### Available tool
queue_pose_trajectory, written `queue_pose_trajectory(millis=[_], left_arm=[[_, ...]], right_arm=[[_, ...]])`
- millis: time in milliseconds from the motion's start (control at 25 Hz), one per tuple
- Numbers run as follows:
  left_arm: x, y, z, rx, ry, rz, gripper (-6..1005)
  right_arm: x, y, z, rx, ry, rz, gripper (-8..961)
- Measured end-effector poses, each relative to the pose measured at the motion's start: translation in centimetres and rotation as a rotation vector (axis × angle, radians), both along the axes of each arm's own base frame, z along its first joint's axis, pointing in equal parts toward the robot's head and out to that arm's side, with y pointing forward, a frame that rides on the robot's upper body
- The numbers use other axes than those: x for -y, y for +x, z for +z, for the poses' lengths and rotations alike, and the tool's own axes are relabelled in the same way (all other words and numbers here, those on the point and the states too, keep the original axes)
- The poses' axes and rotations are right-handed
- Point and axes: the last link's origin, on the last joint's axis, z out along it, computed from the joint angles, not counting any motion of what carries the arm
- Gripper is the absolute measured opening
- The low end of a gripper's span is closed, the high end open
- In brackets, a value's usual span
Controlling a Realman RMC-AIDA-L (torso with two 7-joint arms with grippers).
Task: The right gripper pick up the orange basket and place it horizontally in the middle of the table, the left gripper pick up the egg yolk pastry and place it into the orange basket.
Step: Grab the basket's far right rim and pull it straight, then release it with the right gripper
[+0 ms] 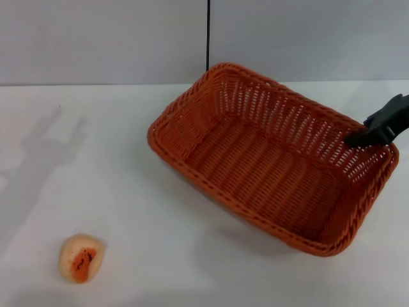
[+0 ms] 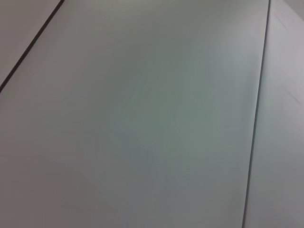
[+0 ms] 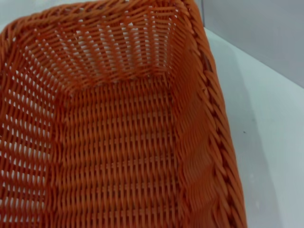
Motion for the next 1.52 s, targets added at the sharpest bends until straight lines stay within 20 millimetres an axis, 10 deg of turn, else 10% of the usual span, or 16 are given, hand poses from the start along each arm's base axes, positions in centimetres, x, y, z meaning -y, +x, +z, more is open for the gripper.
queue_pose_trajectory(millis=[1520], left_arm=[[0.4,-0.2,0.1,0.003,0.004,0.004,606]], right_arm=[[4.2,-4.1,8.3,-0.423,-0.145,0.225,165]])
